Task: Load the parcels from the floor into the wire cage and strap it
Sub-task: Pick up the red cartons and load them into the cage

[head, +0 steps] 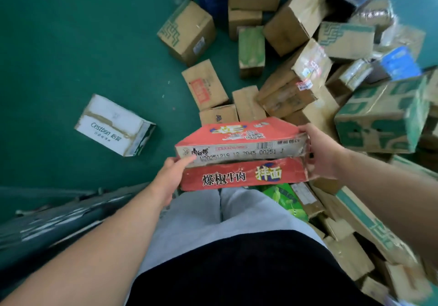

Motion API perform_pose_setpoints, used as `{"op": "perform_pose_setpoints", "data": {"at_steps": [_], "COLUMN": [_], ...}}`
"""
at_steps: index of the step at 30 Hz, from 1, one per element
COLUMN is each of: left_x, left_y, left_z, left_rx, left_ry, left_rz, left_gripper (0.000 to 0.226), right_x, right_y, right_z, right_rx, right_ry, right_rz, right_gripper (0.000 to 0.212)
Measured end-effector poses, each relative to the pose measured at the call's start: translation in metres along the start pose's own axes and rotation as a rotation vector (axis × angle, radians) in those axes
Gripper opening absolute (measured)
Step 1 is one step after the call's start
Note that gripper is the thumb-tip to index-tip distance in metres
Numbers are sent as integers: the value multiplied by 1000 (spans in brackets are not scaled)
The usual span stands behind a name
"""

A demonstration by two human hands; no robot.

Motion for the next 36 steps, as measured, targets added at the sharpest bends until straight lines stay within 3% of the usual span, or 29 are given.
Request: {"op": "perform_pose_setpoints", "data": {"at_steps": [3, 7, 12, 16, 24, 31, 36], "left_x": [28, 65, 80, 89, 117, 134, 163], "left_y": [13, 21, 38, 52, 85, 83, 79], "left_z": [30, 72, 169, 235, 324, 445, 546], "left_rx": [-20, -36, 6, 102, 352, 573, 821], "left_ry": [-5, -65, 14, 38, 50, 116, 209], "left_rz": [48, 122, 182, 159, 23, -138, -221], "left_gripper": [53, 23, 19, 19, 12, 27, 19], "right_x": [27, 56, 85, 106, 134, 132, 142], "right_y": [-11, -25, -47, -65, -107, -159, -205], "right_z": [-36, -75, -131, -164, -208, -261, -313], "right_rx": [-36, -32, -4, 104, 388, 707, 921], "right_ry": [-8, 74, 120, 129, 201, 248, 361], "right_rz": [5, -85, -145, -137, 8, 137, 175], "right_gripper": [44, 41, 44, 59, 59, 56, 90]}}
Point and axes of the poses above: each hand's wrist, its own x-axis away from the middle knuckle, its own y-axis out of the back of the hand, z = x × y, the point moved 8 cm from there along -x, towards the middle knuckle, and after that the axes turned 7 degrees about y, right-handed, at the moved point
